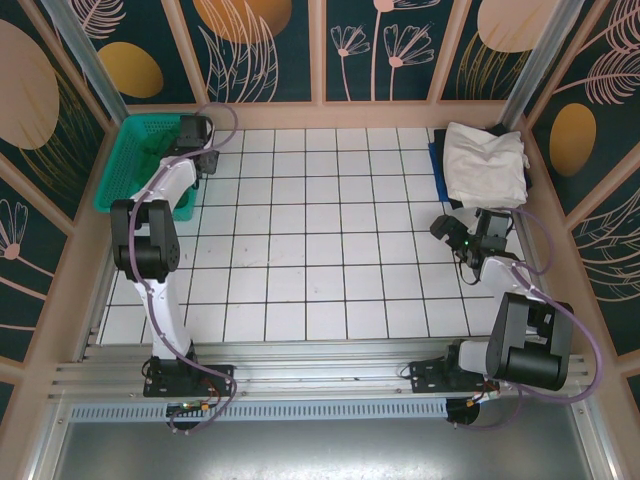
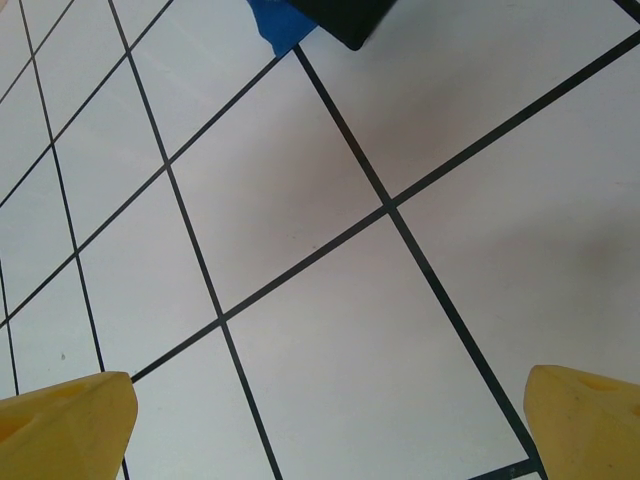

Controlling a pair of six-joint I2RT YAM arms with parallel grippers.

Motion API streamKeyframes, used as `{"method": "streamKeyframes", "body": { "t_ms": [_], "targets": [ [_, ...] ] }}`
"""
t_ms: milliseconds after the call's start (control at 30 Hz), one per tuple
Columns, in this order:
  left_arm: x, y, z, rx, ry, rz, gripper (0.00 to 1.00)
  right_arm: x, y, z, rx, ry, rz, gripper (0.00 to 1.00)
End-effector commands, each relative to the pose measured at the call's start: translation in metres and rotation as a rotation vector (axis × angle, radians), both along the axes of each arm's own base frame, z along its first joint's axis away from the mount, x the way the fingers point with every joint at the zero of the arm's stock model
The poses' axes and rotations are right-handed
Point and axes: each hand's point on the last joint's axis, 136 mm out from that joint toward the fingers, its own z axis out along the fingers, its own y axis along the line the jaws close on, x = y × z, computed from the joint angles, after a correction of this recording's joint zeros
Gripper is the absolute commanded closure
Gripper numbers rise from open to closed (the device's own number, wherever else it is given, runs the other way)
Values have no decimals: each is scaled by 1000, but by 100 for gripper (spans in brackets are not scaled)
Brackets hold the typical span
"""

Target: Fold and stack the t-shirts

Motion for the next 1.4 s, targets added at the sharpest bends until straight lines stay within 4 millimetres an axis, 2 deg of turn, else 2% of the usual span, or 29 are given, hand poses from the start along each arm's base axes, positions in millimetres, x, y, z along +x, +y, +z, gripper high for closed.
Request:
{"method": "streamKeyframes", "body": {
  "t_ms": [0,100,200,333,433,600,800,867,933,1067,1167,1233,1367],
  "targets": [
    [-4,-11,62,-144,-127,14,29,6,-4,17,-7,-40,-12,1],
    [-11,-8,84,-189,-183,58,23,7,-1,20,-9,-50,-5,1],
    [-8,16,87,-231,-207,163,19,8,2,18,-11,-54,9,1],
    [10,71,62,-378,-165,351,22,11,9,15,-4,-59,41,1],
    [27,91,34,-449,-113,390,26,13,14,11,-4,-50,65,1],
    [47,92,-7,-475,-42,387,28,15,19,9,-4,-55,89,2],
    [40,98,-59,-461,47,451,31,15,24,7,4,-51,118,5],
    [37,97,-69,-465,69,452,36,15,25,6,4,-48,124,7],
    [35,95,-75,-467,83,451,47,15,25,6,4,-48,126,8],
    [34,95,-66,-464,82,444,75,14,27,8,10,-48,133,11],
    [33,95,-41,-463,57,437,92,13,27,12,9,-54,134,11],
    [31,94,-13,-462,21,428,100,12,27,17,4,-61,133,11],
    [24,93,55,-467,-85,401,100,11,29,27,10,-86,136,11]
  ]
}}
